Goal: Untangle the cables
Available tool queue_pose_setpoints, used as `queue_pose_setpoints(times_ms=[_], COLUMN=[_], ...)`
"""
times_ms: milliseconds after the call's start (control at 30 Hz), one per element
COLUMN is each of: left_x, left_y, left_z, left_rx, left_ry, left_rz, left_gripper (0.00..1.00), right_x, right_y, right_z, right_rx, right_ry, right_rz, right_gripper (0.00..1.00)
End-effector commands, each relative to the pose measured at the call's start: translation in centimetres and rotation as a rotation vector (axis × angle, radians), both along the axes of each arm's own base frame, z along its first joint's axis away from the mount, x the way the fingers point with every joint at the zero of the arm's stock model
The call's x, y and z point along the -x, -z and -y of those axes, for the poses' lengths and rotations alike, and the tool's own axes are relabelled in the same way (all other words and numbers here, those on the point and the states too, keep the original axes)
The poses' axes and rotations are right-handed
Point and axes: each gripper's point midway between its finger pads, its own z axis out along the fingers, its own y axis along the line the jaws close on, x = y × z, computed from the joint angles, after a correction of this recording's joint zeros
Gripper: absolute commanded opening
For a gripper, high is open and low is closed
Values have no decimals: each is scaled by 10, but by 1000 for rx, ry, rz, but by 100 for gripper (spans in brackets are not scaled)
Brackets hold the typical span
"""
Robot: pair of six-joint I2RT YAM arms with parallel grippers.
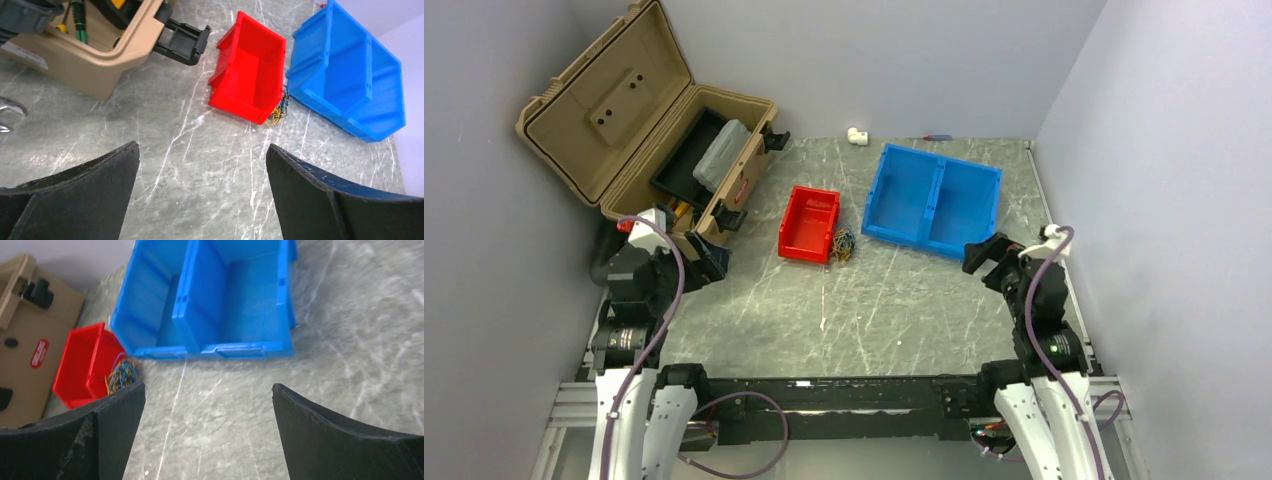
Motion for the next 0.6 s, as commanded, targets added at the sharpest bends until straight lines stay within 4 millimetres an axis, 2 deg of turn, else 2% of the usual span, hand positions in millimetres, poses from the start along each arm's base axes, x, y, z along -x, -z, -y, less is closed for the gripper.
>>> queue_pose_setpoints(times_ms=[0,100,200,367,567], left_x=[1,4,6,5,9], left_y=[-20,-40,-49,-39,-25], left_z=[15,21,23,22,50], left_rx=[-29,-70,-123,-191,-112], left_ry=[118,186,235,289,430], left_rz=[104,157,155,67,156], left_gripper=[99,99,99,99,99], right_x=[-14,-28,-41,-60,-84], right_y=[12,30,42,52,69], right_z=[-44,-73,-97,-148,-204], right_rx=[-41,-122,-122,-153,-175], right_ry=[-239,-350,-394,-476,-544], right_rz=[-41,-74,-110,-113,-134], right_gripper=[100,97,96,92,81])
